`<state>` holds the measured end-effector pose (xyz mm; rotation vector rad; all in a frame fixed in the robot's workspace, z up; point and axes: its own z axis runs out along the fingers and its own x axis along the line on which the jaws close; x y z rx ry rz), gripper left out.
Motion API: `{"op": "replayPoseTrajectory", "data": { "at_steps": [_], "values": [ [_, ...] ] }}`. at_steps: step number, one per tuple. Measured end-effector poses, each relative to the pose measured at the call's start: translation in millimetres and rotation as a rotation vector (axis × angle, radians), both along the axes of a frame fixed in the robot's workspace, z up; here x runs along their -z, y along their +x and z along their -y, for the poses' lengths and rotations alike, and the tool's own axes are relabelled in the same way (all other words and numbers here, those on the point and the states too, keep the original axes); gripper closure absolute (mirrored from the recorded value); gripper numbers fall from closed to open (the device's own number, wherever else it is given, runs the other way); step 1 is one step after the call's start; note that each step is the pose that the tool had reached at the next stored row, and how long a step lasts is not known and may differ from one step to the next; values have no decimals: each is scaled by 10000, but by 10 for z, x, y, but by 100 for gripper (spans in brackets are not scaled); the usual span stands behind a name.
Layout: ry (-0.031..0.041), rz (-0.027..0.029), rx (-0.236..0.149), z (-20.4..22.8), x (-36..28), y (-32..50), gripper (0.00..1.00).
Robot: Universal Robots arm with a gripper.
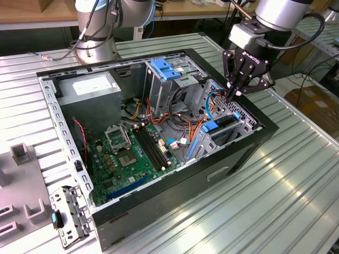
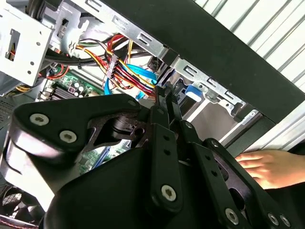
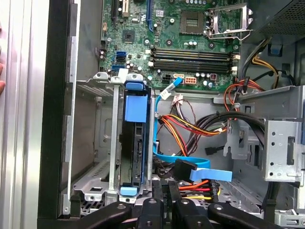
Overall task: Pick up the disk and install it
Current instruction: 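Insert the first disk wire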
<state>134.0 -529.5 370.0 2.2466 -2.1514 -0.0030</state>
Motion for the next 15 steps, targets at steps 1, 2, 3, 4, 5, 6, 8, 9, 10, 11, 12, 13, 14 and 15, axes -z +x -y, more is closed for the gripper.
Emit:
{"op": "replayPoseTrajectory", "data": {
  "at_steps": [1, 2, 3, 4, 5, 6, 8, 9, 10, 11, 12, 13, 14, 15],
  "values": [
    [-2, -88, 88, 0, 0, -1, 84],
    [-1, -96, 353, 0, 0, -1, 84],
    [-1, -101, 456, 0, 1, -1, 84],
    [1, -103, 530, 2, 3, -1, 84],
    [2, -105, 546, 27, 6, -1, 84],
    [0, -106, 546, 52, 7, -2, 84],
    [2, -106, 545, 95, 23, -29, 84],
    [3, -106, 542, 98, 32, -48, 84],
    [2, -103, 538, 101, 47, -84, 84],
    [3, -93, 540, 103, 59, -111, 84],
    [4, -88, 540, 103, 64, -120, 84],
    [0, -81, 537, 104, 66, -122, 84],
    [3, -70, 532, 107, 70, -123, 84],
    [2, -66, 511, 109, 71, -123, 84]
  ]
}}
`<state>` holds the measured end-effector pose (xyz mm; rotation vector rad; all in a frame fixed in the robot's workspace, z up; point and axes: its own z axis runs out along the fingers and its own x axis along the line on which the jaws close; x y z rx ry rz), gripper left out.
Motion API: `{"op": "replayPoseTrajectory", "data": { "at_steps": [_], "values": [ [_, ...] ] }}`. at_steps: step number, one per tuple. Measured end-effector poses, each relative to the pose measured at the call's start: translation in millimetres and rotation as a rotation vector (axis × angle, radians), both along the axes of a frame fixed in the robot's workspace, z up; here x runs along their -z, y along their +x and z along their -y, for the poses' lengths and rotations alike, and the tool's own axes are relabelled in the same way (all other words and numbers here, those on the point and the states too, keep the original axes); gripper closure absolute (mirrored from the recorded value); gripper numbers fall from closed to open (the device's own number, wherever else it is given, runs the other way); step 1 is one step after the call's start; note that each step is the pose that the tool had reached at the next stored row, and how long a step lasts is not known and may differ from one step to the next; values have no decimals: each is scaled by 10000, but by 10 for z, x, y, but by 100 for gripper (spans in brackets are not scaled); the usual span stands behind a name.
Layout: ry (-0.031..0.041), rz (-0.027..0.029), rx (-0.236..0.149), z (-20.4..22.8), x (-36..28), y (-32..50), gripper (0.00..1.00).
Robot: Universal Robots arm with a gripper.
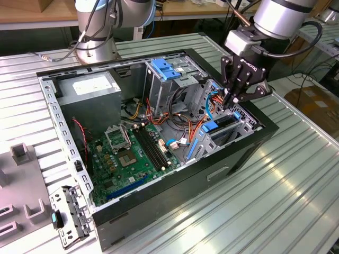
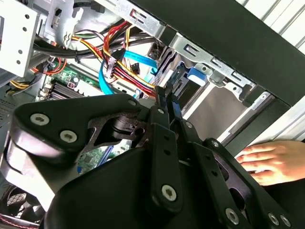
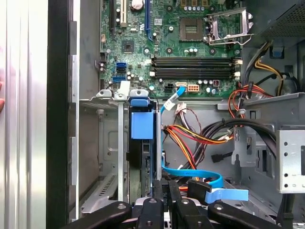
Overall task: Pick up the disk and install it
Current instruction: 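Insert the first disk wire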
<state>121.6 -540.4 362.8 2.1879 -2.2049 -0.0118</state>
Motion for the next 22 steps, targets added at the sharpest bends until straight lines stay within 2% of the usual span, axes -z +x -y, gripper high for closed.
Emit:
{"op": "replayPoseTrajectory", "data": {
  "at_steps": [3, 17, 20, 22],
  "values": [
    [1, 4, -194, 3, 2, 0, 84],
    [3, 4, -201, 10, 3, 0, 84],
    [6, 4, -201, 44, 34, 0, 84],
    [2, 6, -169, 48, 65, 0, 84]
  ]
}}
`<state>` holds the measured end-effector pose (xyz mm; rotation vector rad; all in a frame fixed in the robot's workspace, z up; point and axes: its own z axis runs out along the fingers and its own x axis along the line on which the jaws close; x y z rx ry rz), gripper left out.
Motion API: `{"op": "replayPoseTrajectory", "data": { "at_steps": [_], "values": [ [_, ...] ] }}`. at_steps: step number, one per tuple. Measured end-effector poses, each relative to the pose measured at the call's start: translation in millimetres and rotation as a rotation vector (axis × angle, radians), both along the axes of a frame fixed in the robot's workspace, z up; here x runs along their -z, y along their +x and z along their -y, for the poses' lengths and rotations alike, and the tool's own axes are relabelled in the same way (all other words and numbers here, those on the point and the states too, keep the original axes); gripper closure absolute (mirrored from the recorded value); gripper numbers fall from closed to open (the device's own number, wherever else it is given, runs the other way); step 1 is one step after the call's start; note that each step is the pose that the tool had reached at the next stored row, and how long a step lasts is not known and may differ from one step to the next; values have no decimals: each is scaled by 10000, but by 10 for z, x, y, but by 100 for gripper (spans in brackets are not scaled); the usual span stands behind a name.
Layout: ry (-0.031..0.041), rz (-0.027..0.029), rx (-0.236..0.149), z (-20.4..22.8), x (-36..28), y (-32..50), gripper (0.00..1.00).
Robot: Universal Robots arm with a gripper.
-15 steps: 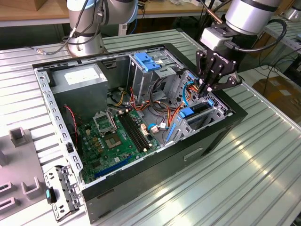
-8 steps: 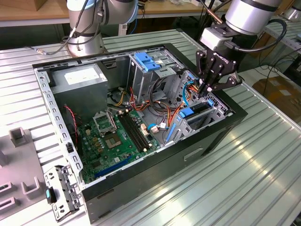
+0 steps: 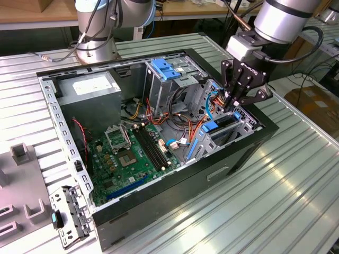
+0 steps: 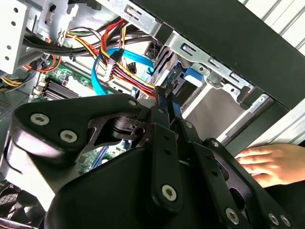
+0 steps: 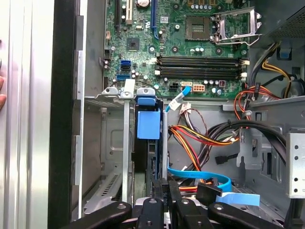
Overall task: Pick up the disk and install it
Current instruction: 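Insert the first disk wire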
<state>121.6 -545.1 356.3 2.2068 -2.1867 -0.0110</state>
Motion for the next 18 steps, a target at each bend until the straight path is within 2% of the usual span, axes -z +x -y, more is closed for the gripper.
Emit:
{"op": "replayPoseTrajectory", "data": {
  "at_steps": [5, 7, 14, 18],
  "values": [
    [-1, 62, 71, 14, 53, -16, 84],
    [1, 66, 70, 18, 55, -39, 84],
    [0, 66, 70, 17, 53, -40, 84],
    [2, 66, 70, 17, 31, -40, 84]
  ]
}}
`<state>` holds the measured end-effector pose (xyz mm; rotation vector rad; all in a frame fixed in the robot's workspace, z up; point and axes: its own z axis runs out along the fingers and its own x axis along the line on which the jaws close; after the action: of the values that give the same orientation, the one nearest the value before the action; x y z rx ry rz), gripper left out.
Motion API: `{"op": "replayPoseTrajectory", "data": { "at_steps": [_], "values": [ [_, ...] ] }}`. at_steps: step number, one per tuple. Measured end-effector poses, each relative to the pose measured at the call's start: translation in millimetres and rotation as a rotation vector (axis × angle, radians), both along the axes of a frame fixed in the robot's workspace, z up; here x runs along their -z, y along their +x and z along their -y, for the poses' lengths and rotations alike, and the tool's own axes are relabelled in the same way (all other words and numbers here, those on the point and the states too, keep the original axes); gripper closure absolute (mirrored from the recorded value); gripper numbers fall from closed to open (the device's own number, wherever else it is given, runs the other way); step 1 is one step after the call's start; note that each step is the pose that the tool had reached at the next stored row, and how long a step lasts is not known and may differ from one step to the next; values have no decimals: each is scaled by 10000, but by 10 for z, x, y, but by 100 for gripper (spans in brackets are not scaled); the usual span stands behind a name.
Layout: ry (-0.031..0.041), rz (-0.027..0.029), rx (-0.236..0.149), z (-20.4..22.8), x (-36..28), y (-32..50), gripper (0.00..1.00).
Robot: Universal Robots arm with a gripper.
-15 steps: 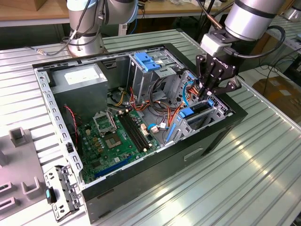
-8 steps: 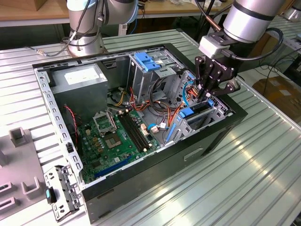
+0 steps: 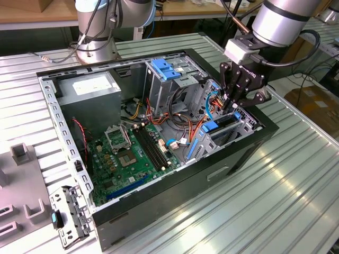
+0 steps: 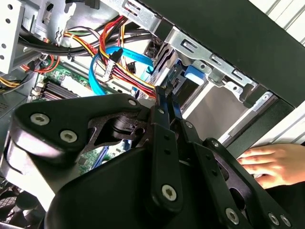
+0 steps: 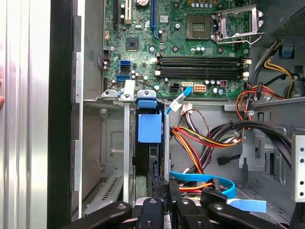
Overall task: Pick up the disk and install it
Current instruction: 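Insert the first disk wire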
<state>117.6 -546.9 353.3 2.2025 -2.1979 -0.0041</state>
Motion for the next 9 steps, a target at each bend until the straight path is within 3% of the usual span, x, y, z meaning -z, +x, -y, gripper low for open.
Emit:
{"op": "replayPoseTrajectory", "data": {
  "at_steps": [9],
  "values": [
    [-3, 0, 0, 4, -2, 0, 84]
  ]
}}
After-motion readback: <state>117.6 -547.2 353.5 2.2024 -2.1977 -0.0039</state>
